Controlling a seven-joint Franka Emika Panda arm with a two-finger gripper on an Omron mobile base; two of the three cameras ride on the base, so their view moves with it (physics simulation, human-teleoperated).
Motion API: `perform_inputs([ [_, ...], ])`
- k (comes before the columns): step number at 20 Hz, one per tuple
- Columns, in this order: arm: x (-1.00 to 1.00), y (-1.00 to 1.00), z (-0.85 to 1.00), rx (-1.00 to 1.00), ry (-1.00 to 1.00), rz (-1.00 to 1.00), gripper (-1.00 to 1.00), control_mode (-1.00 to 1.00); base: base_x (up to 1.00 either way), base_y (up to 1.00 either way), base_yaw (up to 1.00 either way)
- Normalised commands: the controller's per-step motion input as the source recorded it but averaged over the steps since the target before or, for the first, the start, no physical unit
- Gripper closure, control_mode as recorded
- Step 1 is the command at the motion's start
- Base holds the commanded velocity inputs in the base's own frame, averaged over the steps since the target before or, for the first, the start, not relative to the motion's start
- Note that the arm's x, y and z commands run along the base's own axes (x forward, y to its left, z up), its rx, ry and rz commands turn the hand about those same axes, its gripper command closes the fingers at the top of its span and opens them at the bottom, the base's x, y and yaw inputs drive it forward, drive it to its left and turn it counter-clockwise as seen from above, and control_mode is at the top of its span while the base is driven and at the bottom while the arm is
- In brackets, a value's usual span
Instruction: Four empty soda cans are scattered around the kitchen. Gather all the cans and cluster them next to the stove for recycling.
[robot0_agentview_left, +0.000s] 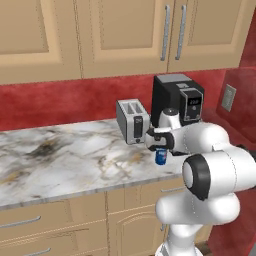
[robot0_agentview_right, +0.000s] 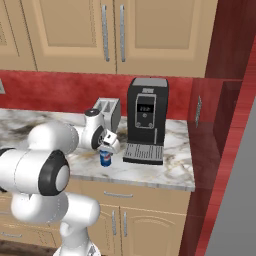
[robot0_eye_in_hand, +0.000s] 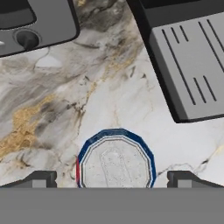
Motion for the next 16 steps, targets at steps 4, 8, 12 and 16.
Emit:
perform_inputs([
  [4,0.12,0.0,-0.08,0.0,0.0,0.0,-1.0,-1.0,0.0,0.0,0.0],
  [8,0.09,0.0,-0.06,0.0,0.0,0.0,-1.0,-1.0,0.0,0.0,0.0],
  [12,0.04,0.0,-0.08,0.0,0.01,0.0,-1.0,-1.0,0.0,0.0,0.0],
  [16,0.09,0.11,-0.17,0.0,0.07,0.0,1.0,-1.0,0.0,0.0,0.0],
])
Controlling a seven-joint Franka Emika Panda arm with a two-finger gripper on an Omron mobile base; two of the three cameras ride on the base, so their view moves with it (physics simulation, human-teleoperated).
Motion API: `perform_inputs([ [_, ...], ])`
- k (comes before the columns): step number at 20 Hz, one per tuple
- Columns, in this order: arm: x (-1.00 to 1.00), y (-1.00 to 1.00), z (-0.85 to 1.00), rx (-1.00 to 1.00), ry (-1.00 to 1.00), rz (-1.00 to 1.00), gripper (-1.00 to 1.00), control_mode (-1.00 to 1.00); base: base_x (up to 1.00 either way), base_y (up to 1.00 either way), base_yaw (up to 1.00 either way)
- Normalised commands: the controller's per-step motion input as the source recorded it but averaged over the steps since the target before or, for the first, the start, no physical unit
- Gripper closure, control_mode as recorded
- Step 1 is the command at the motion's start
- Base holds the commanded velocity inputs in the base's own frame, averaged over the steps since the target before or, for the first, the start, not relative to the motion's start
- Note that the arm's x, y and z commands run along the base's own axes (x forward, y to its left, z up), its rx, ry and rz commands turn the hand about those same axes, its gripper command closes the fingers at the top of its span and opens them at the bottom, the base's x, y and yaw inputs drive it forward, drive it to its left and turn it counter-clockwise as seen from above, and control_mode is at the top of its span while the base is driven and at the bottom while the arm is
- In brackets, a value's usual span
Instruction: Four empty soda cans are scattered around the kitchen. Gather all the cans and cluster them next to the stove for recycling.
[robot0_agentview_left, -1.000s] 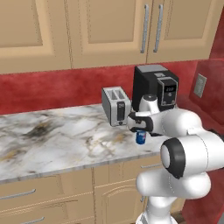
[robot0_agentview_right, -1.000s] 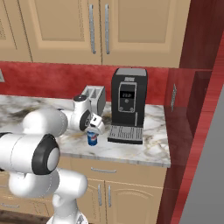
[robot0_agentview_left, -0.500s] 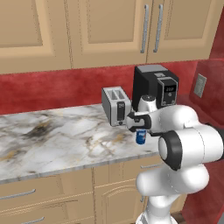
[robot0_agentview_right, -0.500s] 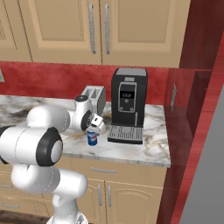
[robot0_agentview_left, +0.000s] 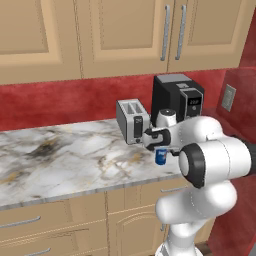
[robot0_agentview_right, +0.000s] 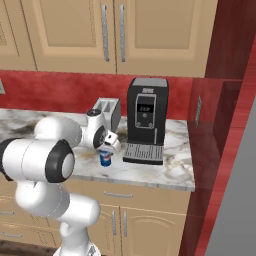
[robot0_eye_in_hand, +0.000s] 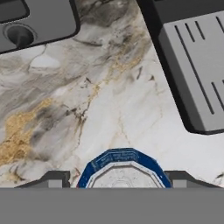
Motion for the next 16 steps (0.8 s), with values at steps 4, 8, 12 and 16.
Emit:
perform_inputs([
  [4,0.0,-0.01,-0.31,0.0,0.06,0.0,1.0,-1.0,0.0,0.0,0.0],
  [8,0.0,-0.06,-0.2,0.0,0.01,0.0,1.0,-1.0,0.0,0.0,0.0],
  [12,-0.33,0.0,0.1,0.01,-0.03,0.0,1.0,-1.0,0.0,0.0,0.0],
  [16,-0.58,0.0,0.29,0.01,-0.13,0.0,1.0,-1.0,0.0,0.0,0.0],
])
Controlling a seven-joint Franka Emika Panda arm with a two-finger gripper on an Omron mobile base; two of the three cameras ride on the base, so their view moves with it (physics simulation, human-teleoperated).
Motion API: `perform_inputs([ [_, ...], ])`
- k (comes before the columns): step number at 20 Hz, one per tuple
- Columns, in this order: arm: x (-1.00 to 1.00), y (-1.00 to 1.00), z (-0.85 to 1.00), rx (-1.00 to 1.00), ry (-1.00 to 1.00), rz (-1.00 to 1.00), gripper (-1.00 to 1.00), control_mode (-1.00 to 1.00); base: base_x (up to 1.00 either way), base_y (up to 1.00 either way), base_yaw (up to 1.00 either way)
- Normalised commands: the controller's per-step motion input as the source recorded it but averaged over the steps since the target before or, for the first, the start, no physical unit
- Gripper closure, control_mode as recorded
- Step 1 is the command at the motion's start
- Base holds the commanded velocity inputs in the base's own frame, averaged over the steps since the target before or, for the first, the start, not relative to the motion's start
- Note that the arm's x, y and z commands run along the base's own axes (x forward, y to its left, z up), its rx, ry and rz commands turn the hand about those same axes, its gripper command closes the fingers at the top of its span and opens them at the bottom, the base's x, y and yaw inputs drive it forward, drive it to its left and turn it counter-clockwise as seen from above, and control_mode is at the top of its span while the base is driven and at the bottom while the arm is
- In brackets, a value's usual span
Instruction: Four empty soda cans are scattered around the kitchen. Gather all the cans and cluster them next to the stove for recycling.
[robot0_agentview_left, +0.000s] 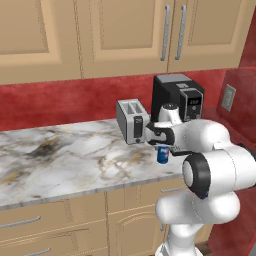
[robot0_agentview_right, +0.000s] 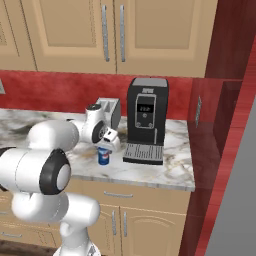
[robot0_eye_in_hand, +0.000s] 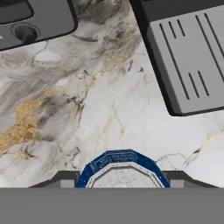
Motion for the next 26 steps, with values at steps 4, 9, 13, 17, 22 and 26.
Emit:
perform_inputs([
  [4,-0.67,0.0,0.35,0.03,-0.12,0.0,1.0,-1.0,0.0,0.0,0.0],
  [9,-0.64,0.0,0.42,0.03,-0.11,0.0,1.0,-1.0,0.0,0.0,0.0],
  [13,-0.61,0.0,0.53,0.03,-0.12,0.0,1.0,-1.0,0.0,0.0,0.0],
  [17,-0.57,0.0,0.51,0.03,-0.1,0.0,1.0,-1.0,0.0,0.0,0.0],
  [22,-0.55,0.0,0.49,0.02,-0.06,-0.01,1.0,-1.0,0.0,0.0,0.0],
  [26,-0.51,0.0,0.47,0.0,-0.02,-0.02,1.0,-1.0,0.0,0.0,0.0],
])
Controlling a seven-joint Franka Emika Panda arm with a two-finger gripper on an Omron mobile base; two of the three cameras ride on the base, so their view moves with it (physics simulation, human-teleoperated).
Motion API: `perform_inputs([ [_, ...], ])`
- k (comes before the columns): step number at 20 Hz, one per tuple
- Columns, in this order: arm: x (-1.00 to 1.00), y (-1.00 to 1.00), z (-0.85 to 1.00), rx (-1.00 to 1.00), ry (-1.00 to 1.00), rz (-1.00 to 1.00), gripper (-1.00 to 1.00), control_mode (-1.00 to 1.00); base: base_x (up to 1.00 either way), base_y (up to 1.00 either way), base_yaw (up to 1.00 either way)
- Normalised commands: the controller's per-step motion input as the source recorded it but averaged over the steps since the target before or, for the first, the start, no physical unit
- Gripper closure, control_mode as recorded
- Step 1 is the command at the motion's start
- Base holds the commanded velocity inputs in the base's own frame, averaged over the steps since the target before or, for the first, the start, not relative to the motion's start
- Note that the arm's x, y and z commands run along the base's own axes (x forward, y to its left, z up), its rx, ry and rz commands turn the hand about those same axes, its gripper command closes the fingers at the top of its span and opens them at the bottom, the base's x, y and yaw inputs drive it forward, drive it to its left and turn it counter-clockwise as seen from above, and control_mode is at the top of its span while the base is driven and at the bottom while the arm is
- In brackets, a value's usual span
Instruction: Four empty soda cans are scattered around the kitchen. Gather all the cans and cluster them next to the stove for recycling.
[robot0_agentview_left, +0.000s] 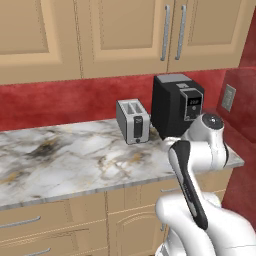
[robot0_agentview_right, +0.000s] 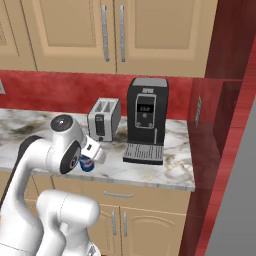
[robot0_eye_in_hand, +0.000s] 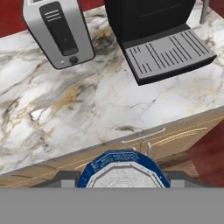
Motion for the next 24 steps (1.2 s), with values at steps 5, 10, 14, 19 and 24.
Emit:
perform_inputs([
  [5,-0.37,0.0,0.4,0.0,0.0,-0.02,1.0,-1.0,0.0,0.0,0.0],
  [10,-0.14,0.0,0.32,0.0,0.0,-0.03,1.0,-1.0,0.0,0.0,0.0],
  [14,-0.04,0.0,0.37,0.0,0.0,-0.03,1.0,-1.0,0.0,0.0,0.0],
  [19,-0.01,0.0,0.25,0.0,0.0,-0.03,1.0,-1.0,0.0,0.0,0.0],
  [24,-0.02,0.0,0.11,0.0,0.0,-0.03,1.0,-1.0,0.0,0.0,0.0],
])
